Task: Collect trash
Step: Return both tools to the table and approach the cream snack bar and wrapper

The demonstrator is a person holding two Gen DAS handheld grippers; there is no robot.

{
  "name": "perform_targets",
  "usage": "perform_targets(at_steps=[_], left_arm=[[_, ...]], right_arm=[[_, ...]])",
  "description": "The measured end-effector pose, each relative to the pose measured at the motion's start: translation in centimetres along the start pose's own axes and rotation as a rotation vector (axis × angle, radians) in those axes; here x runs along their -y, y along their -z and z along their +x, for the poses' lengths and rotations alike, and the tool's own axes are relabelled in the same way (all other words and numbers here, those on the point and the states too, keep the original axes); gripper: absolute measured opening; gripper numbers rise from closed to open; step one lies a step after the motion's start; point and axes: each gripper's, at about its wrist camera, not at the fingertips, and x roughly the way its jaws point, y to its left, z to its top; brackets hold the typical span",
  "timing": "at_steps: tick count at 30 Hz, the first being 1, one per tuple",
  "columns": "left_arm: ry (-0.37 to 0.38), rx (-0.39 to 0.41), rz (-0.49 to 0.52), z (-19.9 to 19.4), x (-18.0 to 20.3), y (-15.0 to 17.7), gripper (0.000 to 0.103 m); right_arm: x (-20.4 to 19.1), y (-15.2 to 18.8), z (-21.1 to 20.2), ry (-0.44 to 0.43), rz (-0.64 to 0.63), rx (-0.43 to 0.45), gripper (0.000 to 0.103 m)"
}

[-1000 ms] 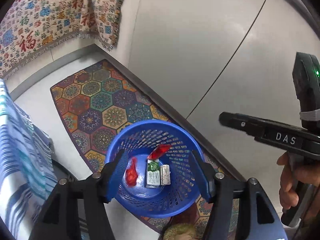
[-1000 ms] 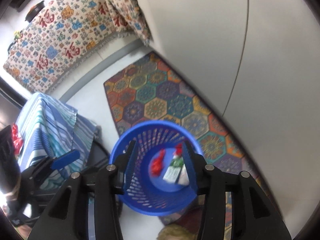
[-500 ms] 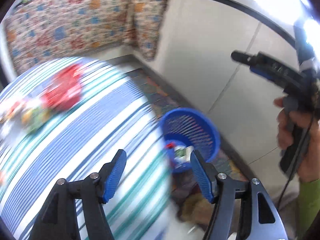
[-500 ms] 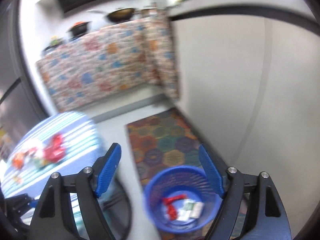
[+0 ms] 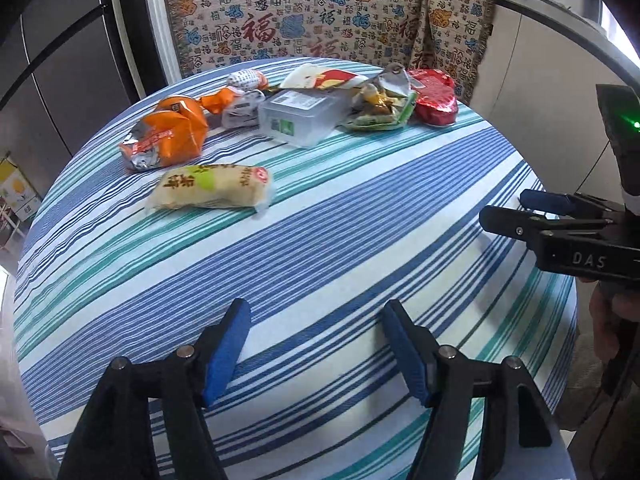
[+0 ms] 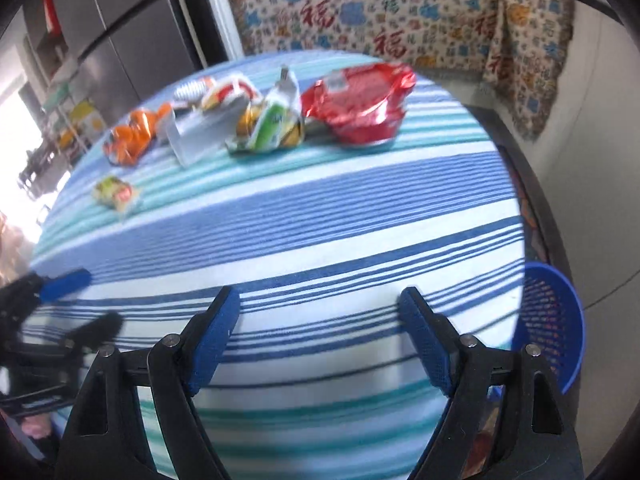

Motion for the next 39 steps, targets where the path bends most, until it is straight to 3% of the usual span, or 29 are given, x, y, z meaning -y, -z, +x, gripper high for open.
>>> perform_targets(at_steps=[5, 11, 20, 24, 26, 30, 39], left_arm=[[-0.020, 0.022, -0.025, 0.0, -1.4, 0.5, 0.083], [-0.059, 0.028, -0.083, 1.2, -1.3, -0.8, 0.087], [-0.210, -0.001, -0.392, 4.4, -3.2, -6.3, 0.087], [-0.322, -0.007, -0.483, 6.0, -4.5, -8.5, 0.088], [-0.338, -0.009, -0.497, 6.5, -5.3, -9.0, 0.091], [-0.304, 0.009, -0.442, 6.1, -6.9, -8.3, 0.091], [-0.130, 0.013, -0.175, 3.6, -10.4, -4.6, 0.091]], right_arm=[[-1.4, -0.7, 2.0, 0.045, -0.062, -0.003, 0.102], [-1.8, -0.8, 2.3, 0.048, -0.067, 0.014, 0.103], [-1.6, -0.7, 2.3, 0.044, -0.070, 0.017, 0.103], [-1.5, -0.7, 2.3, 0.044, -0.070, 0.017, 0.103], [-1.5, -0.7, 2.3, 0.043, -0.070, 0.017, 0.103], [-1.5, -0.7, 2.3, 0.043, -0.070, 0.017, 0.103], [-3.1, -3.2, 3.7, -0.015, -0.071, 0.018, 0.093]])
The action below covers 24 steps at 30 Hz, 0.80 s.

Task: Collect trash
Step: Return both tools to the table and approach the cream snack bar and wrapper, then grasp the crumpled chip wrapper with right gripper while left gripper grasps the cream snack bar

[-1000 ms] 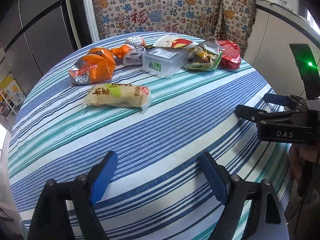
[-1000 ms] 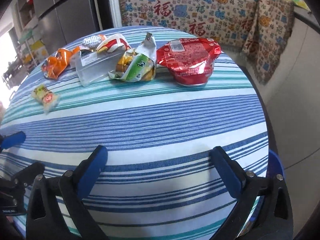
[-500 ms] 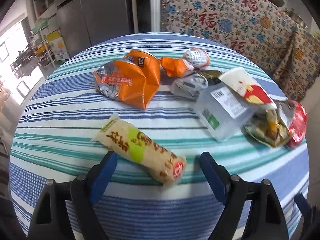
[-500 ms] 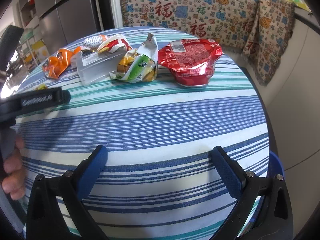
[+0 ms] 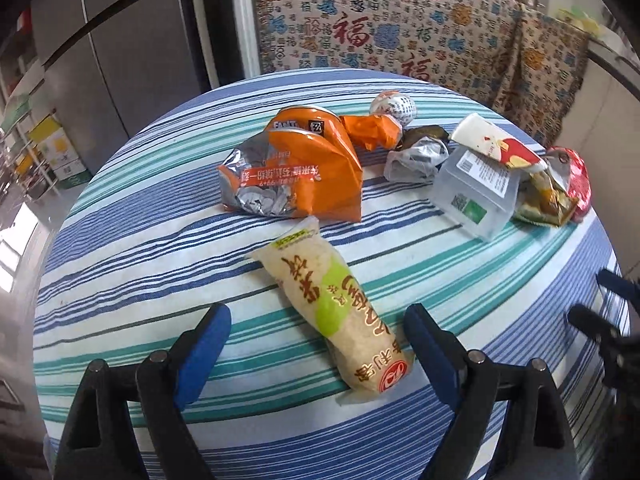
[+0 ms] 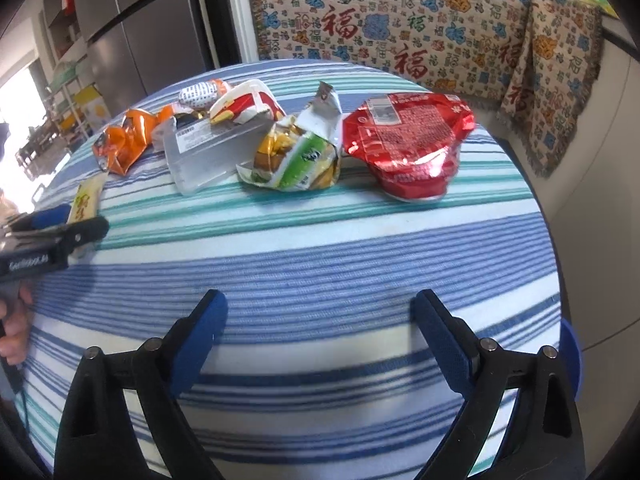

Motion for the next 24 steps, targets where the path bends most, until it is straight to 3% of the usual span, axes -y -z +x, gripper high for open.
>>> perform_targets(at_steps=[2, 7, 8, 9, 12, 22, 24], left_arm=[[0.019, 0.001, 0.026, -0.4, -0.6, 0.5, 0.091], [0.042, 0.025, 0.049, -1.2, -1.5, 2.0, 0.091], [0.040, 0.026, 0.051, -1.3, -1.4, 2.1, 0.091], [0.040, 0.026, 0.051, -1.3, -1.4, 2.1, 0.091], [0.042, 0.026, 0.049, -1.4, -1.4, 2.3, 0.091], [0.047, 0.024, 0.059, -1.8, -1.2, 2.7, 0.091], [0.058, 0.023, 0.074, -2.2, -1.1, 3.2, 0.091]], right_arm=[[-0.1, -1.5, 0.7, -0.036, 0.022, 0.008, 0.087], [0.3, -4.8, 2.9, -0.089, 0.118, 0.022, 0.082], [0.4, -5.1, 3.2, -0.076, 0.129, 0.035, 0.073], [0.3, -5.2, 3.2, -0.067, 0.129, 0.045, 0.050], [-0.2, -5.1, 2.9, -0.097, 0.114, 0.042, 0.038], [-3.9, 1.8, -2.1, -0.163, -0.063, 0.000, 0.038], [-4.3, 2.6, -2.4, -0.159, -0.091, 0.008, 0.044]])
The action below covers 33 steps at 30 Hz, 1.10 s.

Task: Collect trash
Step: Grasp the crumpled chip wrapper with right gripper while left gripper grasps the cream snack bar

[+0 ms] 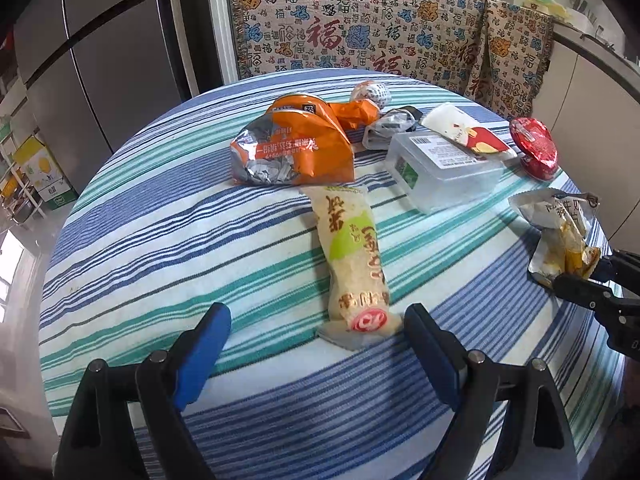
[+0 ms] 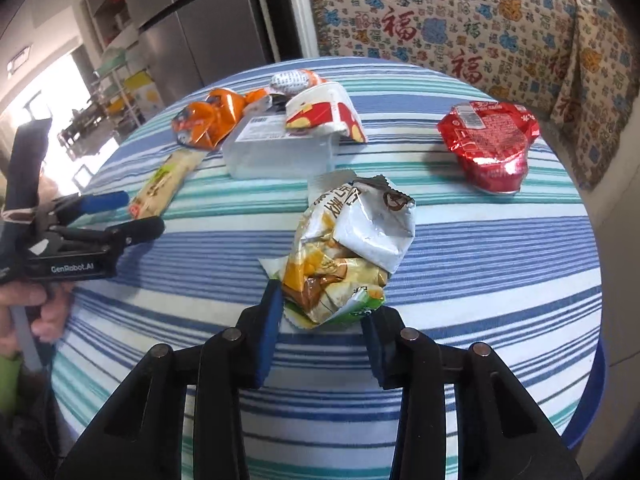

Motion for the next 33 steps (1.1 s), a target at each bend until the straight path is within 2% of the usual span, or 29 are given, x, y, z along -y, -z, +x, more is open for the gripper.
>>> perform_targets(at_steps=[5, 7, 9, 18, 22, 25, 28, 30, 33], left_arm=[[0.001, -0.002, 0.005, -0.4, 0.2, 0.6, 0.093], [-0.025, -0.013, -0.019, 0.1, 0.0, 0.5, 0.103], [-0.025, -0.007, -0.039, 0.1, -0.2, 0.4, 0.103], [-0.029, -0.005, -0.040, 0.7, -0.3, -0.1, 0.103], [-0.026, -0.010, -0.038, 0.8, -0.2, -0.4, 0.103], [-0.001, -0.025, -0.032, 0.8, 0.0, -0.7, 0.102], [0.060, -0.021, -0.026, 0.4, 0.3, -0.9, 0.102], [0.063, -0.021, -0.015, 0.5, 0.7, -1.1, 0.101], [0.051, -0.027, 0.002, 0.7, 1.1, -1.5, 0.086]], right_arm=[[-1.1, 0.5, 0.3, 0.037, -0.070, 0.016, 0.063], [-1.5, 0.3, 0.7, 0.059, -0.080, 0.012, 0.070], [-1.8, 0.0, 1.3, 0.079, -0.078, 0.012, 0.080], [-1.6, -1.8, 3.1, 0.109, -0.031, -0.029, 0.099], [-1.1, -2.3, 3.2, 0.106, -0.020, -0.028, 0.096], [-0.2, -2.3, 2.1, 0.062, -0.003, -0.045, 0.083], [0.8, -2.3, 0.6, 0.020, 0.035, -0.024, 0.082], [1.1, -2.4, -0.2, 0.007, 0.046, -0.007, 0.082], [1.4, -2.4, -0.5, -0.019, 0.064, -0.010, 0.078]])
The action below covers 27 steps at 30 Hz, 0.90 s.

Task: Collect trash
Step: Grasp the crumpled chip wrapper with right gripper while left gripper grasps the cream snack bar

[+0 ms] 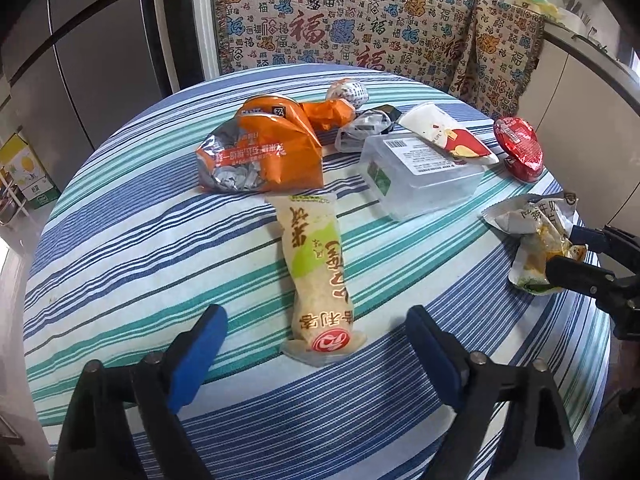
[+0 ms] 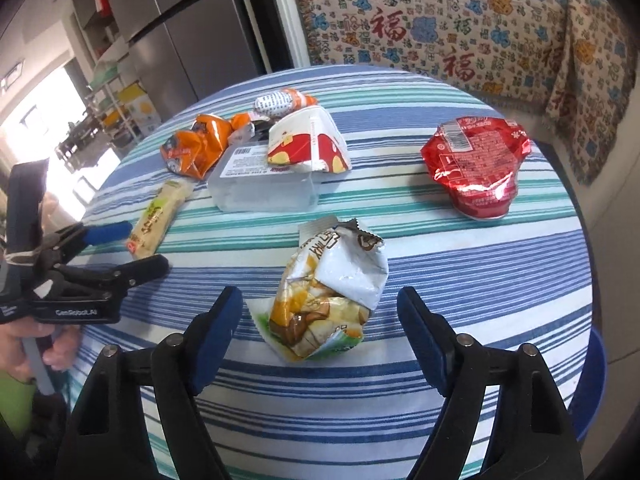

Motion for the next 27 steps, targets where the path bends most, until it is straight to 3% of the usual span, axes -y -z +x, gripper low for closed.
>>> perform_targets(at_steps=[2, 3, 4, 5, 6, 17, 27], left_arm=[[0.004, -0.001, 0.004, -0.1, 0.3, -0.3, 0.074], [0.012, -0.002, 0.003, -0.1, 0.4, -0.4, 0.063], [0.014, 0.001, 0.007, -0.2, 0.5, -0.5, 0.054], [0.013, 0.001, 0.015, -0.2, 0.6, -0.6, 0.028], [0.005, 0.004, 0.020, -0.3, 0.7, -0.6, 0.024], [0.086, 0.059, -0.009, -3.7, 1.9, 0.3, 0.021], [0.081, 0.072, 0.043, -4.5, 5.4, -0.4, 0.021]], right_arm=[[0.0, -0.1, 0.4, -0.002, 0.003, -0.014, 0.071], [-0.1, 0.0, 0.6, -0.005, 0.001, -0.026, 0.054], [-0.1, -0.1, 0.9, -0.002, -0.003, -0.044, 0.049], [-0.2, -0.1, 0.8, -0.002, -0.004, -0.042, 0.042], [-0.3, -0.1, 0.4, -0.002, -0.004, -0.037, 0.032], [-0.6, 0.1, -2.9, -0.023, -0.019, 0.019, 0.029], [1.4, 1.5, -4.8, -0.010, 0.006, 0.035, 0.029]])
